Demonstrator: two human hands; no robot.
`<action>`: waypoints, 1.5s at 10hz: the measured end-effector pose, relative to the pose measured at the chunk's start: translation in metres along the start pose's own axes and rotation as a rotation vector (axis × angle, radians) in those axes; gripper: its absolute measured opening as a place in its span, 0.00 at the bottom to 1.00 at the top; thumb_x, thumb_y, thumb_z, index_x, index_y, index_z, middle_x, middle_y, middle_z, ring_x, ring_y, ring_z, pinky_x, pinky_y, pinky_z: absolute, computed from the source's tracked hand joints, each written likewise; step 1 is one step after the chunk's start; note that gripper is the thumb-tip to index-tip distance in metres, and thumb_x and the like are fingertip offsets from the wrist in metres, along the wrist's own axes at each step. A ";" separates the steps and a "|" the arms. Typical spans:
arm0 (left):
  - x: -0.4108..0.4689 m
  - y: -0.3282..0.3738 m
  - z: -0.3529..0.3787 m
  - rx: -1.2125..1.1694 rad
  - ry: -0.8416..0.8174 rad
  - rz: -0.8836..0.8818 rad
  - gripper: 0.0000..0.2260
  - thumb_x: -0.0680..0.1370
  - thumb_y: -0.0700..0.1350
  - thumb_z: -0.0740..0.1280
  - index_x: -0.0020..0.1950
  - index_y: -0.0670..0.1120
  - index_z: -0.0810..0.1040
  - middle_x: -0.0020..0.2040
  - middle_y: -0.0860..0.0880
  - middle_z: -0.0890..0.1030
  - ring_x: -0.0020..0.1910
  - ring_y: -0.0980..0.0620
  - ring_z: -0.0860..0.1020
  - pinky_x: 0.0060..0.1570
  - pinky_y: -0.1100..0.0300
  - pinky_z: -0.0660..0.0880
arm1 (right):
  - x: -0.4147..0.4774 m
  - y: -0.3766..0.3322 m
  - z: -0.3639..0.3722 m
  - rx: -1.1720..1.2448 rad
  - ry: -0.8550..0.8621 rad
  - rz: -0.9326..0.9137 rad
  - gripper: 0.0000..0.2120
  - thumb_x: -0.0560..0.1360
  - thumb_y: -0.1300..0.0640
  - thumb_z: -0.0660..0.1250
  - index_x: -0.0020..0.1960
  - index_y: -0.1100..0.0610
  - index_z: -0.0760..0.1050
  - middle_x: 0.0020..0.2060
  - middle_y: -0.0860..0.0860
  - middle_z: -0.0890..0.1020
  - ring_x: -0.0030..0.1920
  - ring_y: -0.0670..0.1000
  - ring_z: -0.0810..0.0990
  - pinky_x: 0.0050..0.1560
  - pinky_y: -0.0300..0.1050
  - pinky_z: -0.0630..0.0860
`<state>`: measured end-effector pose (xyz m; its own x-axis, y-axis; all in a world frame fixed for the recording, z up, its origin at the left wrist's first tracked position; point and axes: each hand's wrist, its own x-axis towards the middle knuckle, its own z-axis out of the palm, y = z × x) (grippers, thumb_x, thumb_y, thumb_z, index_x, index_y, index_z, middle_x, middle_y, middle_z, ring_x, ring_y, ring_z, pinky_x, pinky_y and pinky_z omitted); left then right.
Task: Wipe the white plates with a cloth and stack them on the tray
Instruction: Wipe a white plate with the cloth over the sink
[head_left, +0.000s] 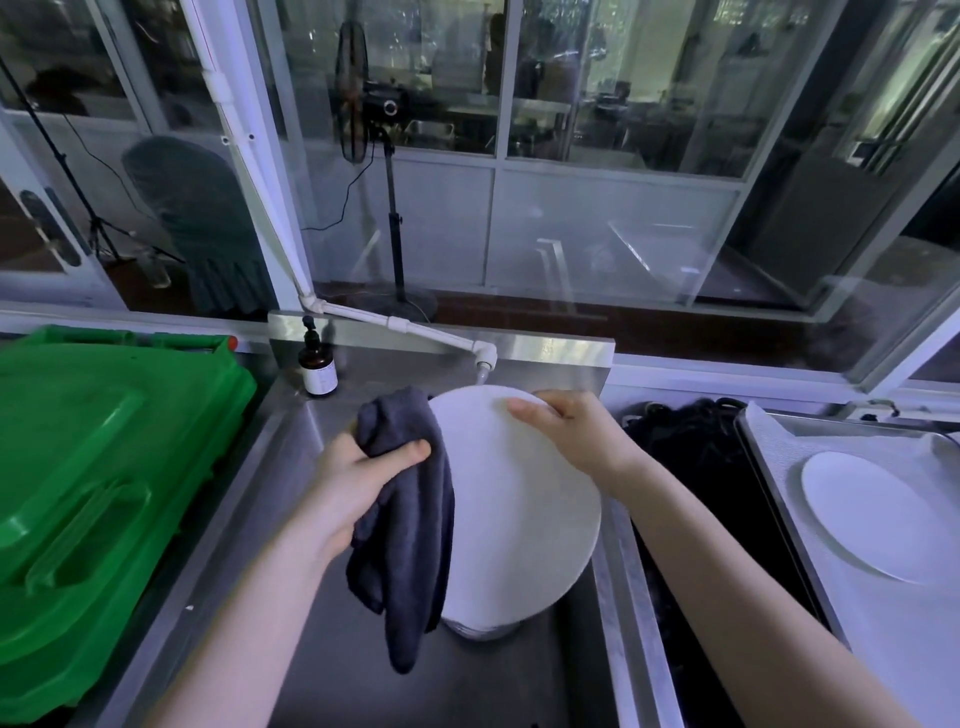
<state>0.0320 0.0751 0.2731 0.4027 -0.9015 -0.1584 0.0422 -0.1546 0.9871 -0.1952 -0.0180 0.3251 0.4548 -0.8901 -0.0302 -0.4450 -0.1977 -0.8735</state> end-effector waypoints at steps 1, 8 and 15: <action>0.000 -0.016 0.008 -0.084 0.168 -0.086 0.26 0.59 0.62 0.76 0.43 0.43 0.77 0.34 0.44 0.81 0.36 0.47 0.83 0.37 0.52 0.80 | -0.005 0.010 0.017 0.308 0.326 0.133 0.24 0.79 0.47 0.69 0.42 0.70 0.75 0.32 0.54 0.72 0.34 0.51 0.69 0.36 0.45 0.65; 0.025 0.011 -0.019 -0.103 0.001 -0.233 0.10 0.73 0.54 0.75 0.48 0.51 0.82 0.41 0.45 0.86 0.38 0.48 0.86 0.31 0.55 0.80 | -0.040 0.018 0.016 -1.068 0.074 -1.079 0.18 0.78 0.61 0.68 0.68 0.56 0.78 0.67 0.54 0.79 0.67 0.56 0.78 0.62 0.55 0.78; -0.017 0.015 0.061 0.380 0.014 0.844 0.27 0.75 0.58 0.68 0.72 0.52 0.68 0.70 0.58 0.73 0.71 0.57 0.70 0.69 0.61 0.65 | -0.034 -0.010 0.066 0.618 0.243 0.127 0.21 0.76 0.31 0.59 0.45 0.41 0.86 0.42 0.48 0.88 0.45 0.45 0.87 0.40 0.35 0.80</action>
<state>-0.0298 0.0632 0.2887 0.1747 -0.7709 0.6125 -0.5717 0.4270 0.7006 -0.1558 0.0416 0.3029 0.2095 -0.9723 -0.1036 0.0730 0.1212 -0.9899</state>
